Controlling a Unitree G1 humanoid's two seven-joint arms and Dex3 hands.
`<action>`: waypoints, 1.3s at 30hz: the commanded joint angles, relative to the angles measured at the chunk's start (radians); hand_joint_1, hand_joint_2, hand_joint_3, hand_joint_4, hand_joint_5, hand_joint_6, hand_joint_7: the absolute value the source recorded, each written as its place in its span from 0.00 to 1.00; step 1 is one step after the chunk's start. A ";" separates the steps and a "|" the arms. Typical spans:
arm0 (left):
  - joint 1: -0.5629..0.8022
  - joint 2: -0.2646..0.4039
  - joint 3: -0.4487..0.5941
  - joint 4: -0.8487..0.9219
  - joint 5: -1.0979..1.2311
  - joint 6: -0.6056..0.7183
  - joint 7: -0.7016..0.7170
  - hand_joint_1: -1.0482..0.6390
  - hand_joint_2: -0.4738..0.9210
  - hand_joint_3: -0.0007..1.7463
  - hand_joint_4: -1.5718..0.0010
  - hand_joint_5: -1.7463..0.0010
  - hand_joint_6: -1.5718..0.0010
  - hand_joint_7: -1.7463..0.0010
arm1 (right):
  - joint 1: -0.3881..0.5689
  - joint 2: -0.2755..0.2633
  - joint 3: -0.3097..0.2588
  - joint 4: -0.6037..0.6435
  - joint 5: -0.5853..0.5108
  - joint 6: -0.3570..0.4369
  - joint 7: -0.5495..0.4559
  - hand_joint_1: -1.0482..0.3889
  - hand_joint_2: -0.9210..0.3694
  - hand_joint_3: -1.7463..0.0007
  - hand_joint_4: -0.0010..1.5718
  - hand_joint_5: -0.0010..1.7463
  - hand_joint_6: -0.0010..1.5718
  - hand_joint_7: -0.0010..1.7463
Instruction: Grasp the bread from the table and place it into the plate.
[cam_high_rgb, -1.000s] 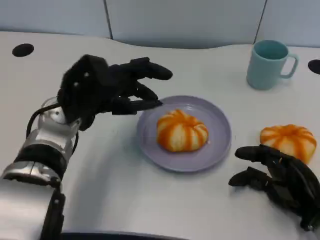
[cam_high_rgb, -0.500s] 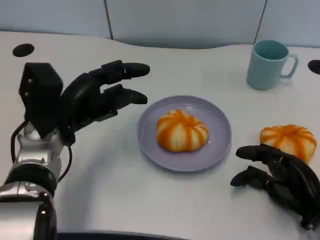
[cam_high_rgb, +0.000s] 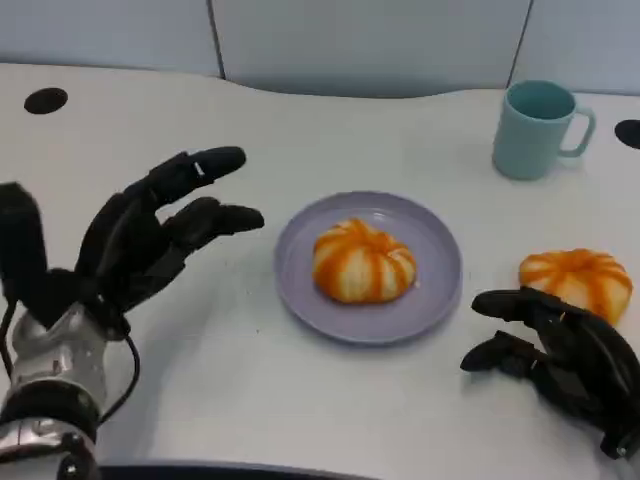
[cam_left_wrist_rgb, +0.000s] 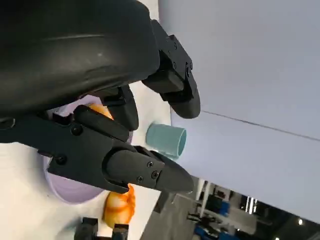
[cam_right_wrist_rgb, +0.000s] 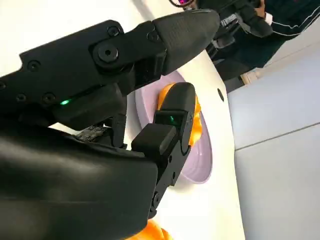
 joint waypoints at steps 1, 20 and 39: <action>0.061 0.004 0.013 -0.070 -0.036 0.042 -0.020 0.24 1.00 0.04 0.75 0.30 0.73 0.58 | 0.041 -0.007 0.005 -0.004 -0.016 0.026 -0.025 0.47 0.00 0.96 0.41 0.63 0.49 0.36; 0.363 -0.054 -0.006 -0.443 -0.103 0.252 0.112 0.26 1.00 0.11 0.75 0.16 0.75 0.46 | 0.059 -0.006 0.011 -0.053 -0.021 0.042 -0.038 0.47 0.00 0.94 0.43 0.59 0.50 0.34; 0.495 -0.068 -0.047 -0.501 -0.053 0.230 0.223 0.27 0.98 0.14 0.76 0.04 0.79 0.19 | 0.062 -0.006 0.004 -0.071 -0.017 0.059 -0.045 0.45 0.00 0.95 0.45 0.60 0.52 0.34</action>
